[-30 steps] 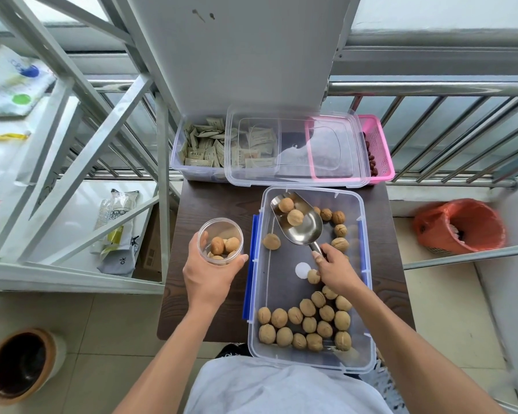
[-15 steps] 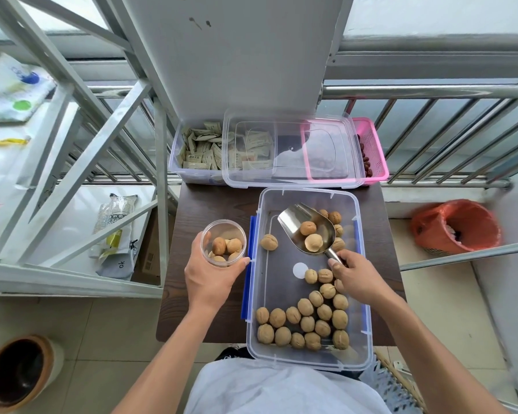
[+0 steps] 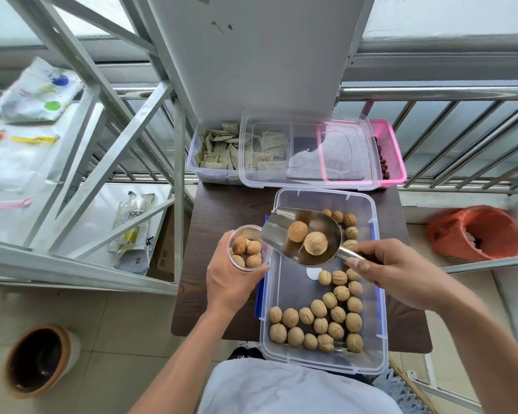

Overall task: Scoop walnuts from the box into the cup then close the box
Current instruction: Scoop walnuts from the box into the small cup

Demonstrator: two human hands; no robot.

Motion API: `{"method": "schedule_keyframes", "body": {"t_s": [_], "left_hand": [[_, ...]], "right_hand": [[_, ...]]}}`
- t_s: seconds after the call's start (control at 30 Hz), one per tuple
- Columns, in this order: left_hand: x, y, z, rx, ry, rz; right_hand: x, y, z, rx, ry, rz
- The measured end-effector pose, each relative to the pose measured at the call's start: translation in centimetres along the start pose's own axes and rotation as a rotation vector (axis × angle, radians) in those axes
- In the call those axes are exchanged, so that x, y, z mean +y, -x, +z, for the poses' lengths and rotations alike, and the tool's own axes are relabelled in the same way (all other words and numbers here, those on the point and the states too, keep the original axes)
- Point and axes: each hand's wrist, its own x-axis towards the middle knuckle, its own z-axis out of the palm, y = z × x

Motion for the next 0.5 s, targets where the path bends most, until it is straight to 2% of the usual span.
{"method": "schedule_keyframes", "body": {"t_s": [0.27, 0.5], "left_hand": [[-0.9, 0.0, 0.5, -0.017, -0.016, -0.012], [-1.1, 0.0, 0.6, 0.0, 0.004, -0.029]], "right_hand": [[-4.3, 0.8, 0.0, -0.067, 0.269, 0.033], [-5.1, 1.1, -0.3, -0.067, 0.301, 0.018]]}}
